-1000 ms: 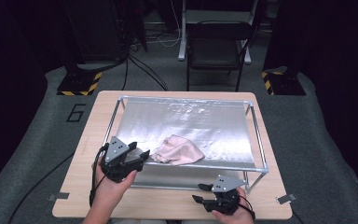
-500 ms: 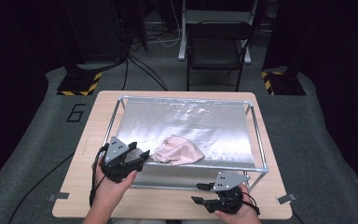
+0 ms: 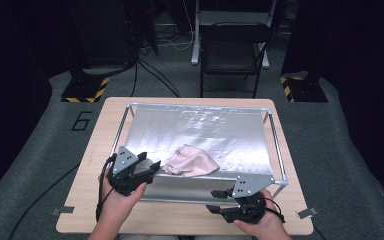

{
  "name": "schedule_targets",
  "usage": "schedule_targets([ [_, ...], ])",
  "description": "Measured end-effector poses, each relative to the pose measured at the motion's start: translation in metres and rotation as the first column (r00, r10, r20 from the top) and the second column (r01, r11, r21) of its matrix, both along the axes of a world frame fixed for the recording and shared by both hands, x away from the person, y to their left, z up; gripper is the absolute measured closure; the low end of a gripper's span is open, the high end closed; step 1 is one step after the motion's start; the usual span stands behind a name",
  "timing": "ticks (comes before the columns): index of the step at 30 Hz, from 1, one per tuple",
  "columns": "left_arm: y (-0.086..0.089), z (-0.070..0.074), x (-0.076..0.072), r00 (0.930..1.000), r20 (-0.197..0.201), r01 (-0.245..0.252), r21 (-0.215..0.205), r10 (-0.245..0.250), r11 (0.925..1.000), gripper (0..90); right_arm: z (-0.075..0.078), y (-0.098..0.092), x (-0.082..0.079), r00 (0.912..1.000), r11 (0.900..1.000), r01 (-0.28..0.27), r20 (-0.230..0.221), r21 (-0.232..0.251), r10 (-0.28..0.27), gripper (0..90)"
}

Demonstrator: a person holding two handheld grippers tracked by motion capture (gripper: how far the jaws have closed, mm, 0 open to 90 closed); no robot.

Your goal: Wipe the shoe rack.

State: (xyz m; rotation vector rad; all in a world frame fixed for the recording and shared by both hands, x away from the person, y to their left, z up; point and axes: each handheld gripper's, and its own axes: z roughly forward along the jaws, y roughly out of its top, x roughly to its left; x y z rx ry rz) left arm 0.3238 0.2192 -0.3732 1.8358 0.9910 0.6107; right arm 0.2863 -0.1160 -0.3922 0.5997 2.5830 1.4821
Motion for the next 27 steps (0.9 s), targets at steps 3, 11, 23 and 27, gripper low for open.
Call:
schedule_targets([
  [3,0.001,0.001,0.0,1.0,-0.007,0.005,0.009,-0.005,0.9999,43.7,0.014,0.0,0.0,0.9999,1.0,-0.012,-0.004,0.002,0.012,54.3],
  [11,0.0,0.0,0.0,1.0,-0.005,0.001,0.001,-0.001,1.0,43.7,0.043,-0.002,0.007,0.9996,1.0,-0.028,0.0,0.012,0.028,52.7],
  [23,0.0,0.0,0.0,1.0,-0.002,0.001,0.001,-0.001,1.0,43.8,0.059,-0.001,0.023,0.9998,1.0,-0.009,0.02,-0.003,0.009,52.1],
  [27,0.0,0.0,0.0,1.0,-0.003,0.001,0.001,-0.001,1.0,43.7,0.063,0.003,0.03,0.9993,1.0,-0.009,0.037,-0.024,0.01,52.3],
])
